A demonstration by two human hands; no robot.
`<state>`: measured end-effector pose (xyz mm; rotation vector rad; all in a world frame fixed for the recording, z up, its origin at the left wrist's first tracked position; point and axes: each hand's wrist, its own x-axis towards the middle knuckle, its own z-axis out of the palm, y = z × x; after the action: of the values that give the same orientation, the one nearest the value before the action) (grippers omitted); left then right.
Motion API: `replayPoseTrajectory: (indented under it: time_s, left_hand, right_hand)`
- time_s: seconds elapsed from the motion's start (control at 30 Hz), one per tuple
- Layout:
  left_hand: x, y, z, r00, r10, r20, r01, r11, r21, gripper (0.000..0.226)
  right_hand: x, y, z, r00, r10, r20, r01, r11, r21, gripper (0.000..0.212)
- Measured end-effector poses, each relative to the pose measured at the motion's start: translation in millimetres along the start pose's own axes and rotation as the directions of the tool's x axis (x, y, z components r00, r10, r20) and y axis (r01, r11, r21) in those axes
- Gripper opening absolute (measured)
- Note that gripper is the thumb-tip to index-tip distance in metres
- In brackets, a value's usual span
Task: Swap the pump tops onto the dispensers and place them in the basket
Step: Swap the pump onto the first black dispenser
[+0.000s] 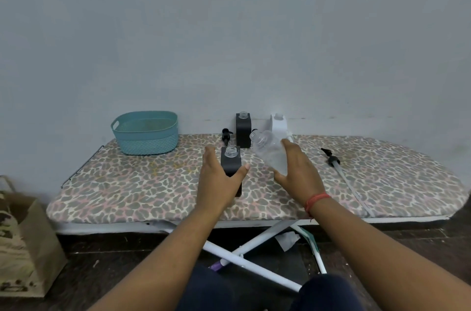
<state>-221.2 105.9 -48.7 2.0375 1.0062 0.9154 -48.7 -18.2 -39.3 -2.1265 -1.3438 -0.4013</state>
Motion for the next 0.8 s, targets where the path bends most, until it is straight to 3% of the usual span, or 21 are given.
replayPoseTrajectory:
  time_s: [0.17,0.3,0.8]
  left_hand:
    - [33.7,7.4,-14.8,0.970,0.131,0.203,-0.193,0.926,0.326,0.124]
    - [52.4,4.1,-16.4,0.935,0.116,0.336,-0.255,0.877,0.407,0.130]
    - [46.1,7.6,-14.6,0.944,-0.021,0.329,-0.140,0.879,0.456,0.133]
  right_hand:
    - [12.7,3.3,-6.2,0.994,-0.097,0.052,0.101,0.990,-0.101,0.082]
    - [21.4,6.2,-9.7,0.982,-0.155,0.107,0.173,0.965,-0.195,0.085]
    - [40.5,0.0,-12.3,0.943,-0.270,0.192,0.321,0.890,-0.324,0.092]
